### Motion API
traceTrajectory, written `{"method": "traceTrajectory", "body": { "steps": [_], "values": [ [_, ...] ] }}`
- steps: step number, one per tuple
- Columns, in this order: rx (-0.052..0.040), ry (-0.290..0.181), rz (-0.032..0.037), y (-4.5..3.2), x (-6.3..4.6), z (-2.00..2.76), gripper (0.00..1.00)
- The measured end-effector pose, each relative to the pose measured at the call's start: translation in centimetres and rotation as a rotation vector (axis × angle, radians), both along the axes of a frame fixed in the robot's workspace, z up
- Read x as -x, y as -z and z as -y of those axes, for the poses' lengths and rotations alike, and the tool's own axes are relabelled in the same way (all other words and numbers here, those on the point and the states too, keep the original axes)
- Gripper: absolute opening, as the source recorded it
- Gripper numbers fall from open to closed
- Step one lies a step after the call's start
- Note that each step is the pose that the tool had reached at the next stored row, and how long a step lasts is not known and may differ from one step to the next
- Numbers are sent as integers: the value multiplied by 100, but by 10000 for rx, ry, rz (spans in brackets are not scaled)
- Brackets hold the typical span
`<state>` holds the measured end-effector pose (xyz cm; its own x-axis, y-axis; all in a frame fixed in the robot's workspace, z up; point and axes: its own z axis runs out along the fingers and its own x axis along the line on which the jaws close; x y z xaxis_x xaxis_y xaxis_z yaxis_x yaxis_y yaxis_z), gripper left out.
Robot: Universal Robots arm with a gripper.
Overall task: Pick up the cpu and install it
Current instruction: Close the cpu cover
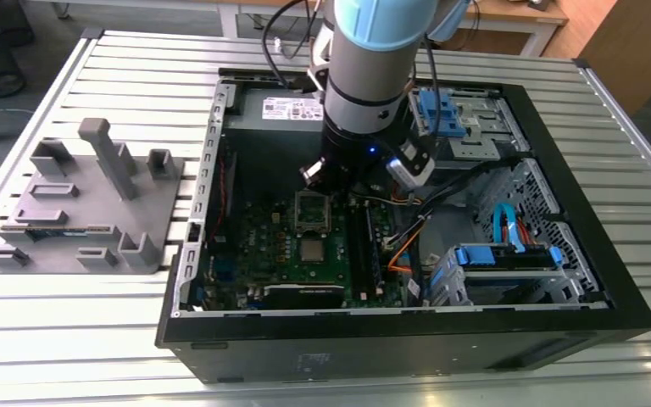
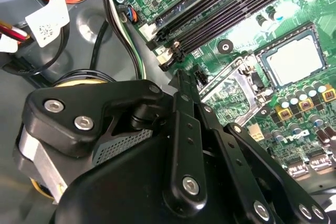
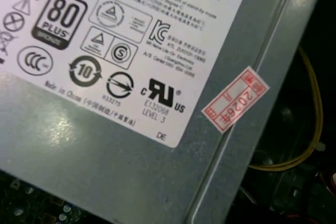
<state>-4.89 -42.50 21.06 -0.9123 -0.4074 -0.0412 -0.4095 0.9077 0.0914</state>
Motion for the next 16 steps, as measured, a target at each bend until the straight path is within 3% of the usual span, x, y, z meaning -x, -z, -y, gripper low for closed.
{"method": "traceTrajectory", "body": {
  "steps": [7, 12, 16],
  "values": [
    [-2, -73, 0, -3, 0, 0, 11],
    [0, -833, 0, -3, 0, 1, 11],
    [-1, -867, 0, -3, 0, 0, 11]
  ]
}}
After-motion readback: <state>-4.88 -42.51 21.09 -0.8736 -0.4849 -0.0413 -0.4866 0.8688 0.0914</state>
